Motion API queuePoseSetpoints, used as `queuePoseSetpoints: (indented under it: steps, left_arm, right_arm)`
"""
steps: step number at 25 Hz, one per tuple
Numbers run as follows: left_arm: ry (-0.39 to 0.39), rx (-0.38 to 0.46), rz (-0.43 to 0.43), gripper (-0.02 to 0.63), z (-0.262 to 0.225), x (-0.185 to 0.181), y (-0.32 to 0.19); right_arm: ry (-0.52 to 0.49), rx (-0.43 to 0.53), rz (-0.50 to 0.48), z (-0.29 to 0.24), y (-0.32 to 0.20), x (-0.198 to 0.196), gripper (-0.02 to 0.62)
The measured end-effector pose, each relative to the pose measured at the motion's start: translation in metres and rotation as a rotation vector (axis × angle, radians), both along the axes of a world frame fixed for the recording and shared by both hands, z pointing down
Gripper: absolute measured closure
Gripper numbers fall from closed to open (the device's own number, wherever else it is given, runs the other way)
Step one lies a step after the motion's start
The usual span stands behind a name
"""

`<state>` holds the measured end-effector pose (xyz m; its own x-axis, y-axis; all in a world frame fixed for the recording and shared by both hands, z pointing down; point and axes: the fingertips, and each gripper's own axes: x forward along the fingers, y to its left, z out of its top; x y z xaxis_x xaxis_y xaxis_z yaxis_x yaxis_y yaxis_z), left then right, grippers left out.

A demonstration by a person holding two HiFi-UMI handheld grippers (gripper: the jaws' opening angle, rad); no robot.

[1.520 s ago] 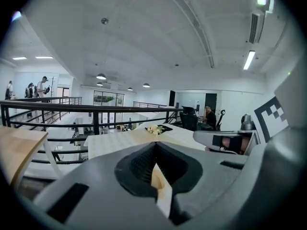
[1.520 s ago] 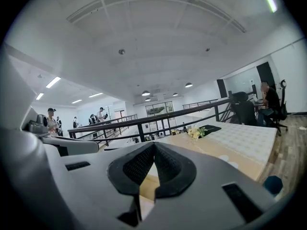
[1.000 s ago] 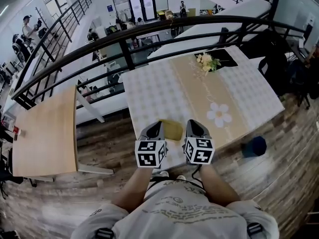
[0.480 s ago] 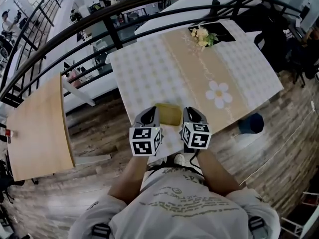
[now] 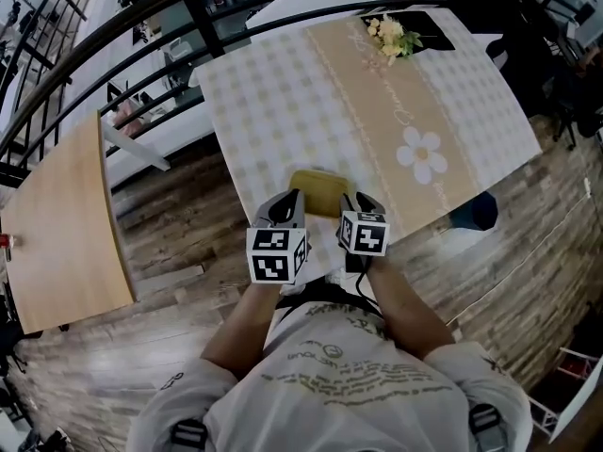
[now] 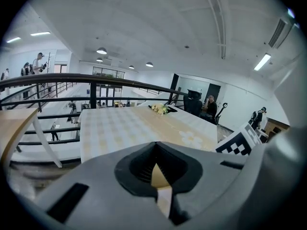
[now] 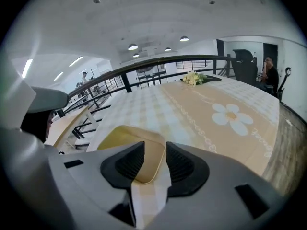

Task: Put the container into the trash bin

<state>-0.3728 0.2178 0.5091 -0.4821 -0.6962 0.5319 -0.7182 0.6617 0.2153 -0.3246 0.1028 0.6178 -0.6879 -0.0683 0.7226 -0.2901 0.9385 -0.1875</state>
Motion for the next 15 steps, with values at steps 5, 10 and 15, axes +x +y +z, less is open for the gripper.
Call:
queuePoseSetpoints:
  steps: [5, 10, 15]
  left_arm:
    - [0.015, -0.014, 0.001, 0.601, 0.006, -0.002, 0.005]
    - [0.028, -0.024, -0.003, 0.601, 0.01, -0.004, 0.012]
    - [0.028, -0.025, -0.001, 0.6, 0.011, -0.004, 0.015]
  right_arm:
    - [0.093, -0.002, 0.014, 0.032, -0.004, -0.001, 0.468]
    - [0.168, -0.044, 0.069, 0.057, -0.011, 0.001, 0.468]
    - [0.201, -0.109, 0.09, 0.067, -0.006, 0.003, 0.482]
